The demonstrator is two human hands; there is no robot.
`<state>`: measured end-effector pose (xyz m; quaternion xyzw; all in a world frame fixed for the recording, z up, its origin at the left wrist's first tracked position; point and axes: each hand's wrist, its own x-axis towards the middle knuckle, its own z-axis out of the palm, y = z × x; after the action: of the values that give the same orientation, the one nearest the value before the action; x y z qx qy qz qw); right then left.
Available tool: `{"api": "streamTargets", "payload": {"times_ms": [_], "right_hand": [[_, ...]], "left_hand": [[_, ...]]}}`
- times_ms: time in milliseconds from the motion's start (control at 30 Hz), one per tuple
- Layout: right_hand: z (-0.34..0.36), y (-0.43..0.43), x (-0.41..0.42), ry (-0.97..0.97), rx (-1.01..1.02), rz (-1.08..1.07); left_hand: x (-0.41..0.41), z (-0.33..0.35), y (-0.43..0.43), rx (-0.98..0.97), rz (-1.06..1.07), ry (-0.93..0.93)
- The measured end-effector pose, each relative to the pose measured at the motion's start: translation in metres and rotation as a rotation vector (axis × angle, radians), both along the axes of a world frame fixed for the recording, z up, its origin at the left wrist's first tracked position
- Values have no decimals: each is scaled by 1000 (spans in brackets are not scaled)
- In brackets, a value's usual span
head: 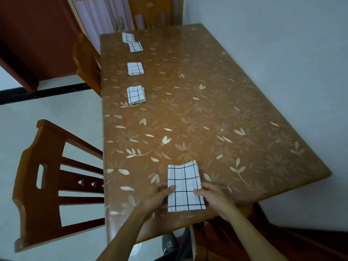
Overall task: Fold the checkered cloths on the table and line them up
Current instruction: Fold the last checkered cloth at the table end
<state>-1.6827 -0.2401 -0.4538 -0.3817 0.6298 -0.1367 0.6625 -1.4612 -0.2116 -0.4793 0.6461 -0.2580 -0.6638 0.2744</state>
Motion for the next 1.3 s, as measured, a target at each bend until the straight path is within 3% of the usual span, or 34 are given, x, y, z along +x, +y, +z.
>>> {"api": "streamTargets", "payload": {"times_ms": [100, 300, 600, 700, 833, 1133, 1300], "right_hand": [[7, 0, -2, -18, -8, 10], [13, 1, -6, -166, 11, -46], [10, 2, 1, -397, 116, -285], [11, 3, 3, -400, 120, -313], [11, 4, 1, -261, 76, -153], [4, 12, -4, -172, -47, -117], [1, 11, 0, -23, -139, 74]], "left_hand": [[8, 0, 3, -14, -76, 25], [11, 11, 5, -12, -21, 121], [10, 21, 2, 1, 177, 306], [9, 22, 2, -5, 186, 250], [6, 25, 4, -7, 160, 149], [9, 13, 9, -244, 26, -148], [3, 13, 9, -226, 28, -215]]}}
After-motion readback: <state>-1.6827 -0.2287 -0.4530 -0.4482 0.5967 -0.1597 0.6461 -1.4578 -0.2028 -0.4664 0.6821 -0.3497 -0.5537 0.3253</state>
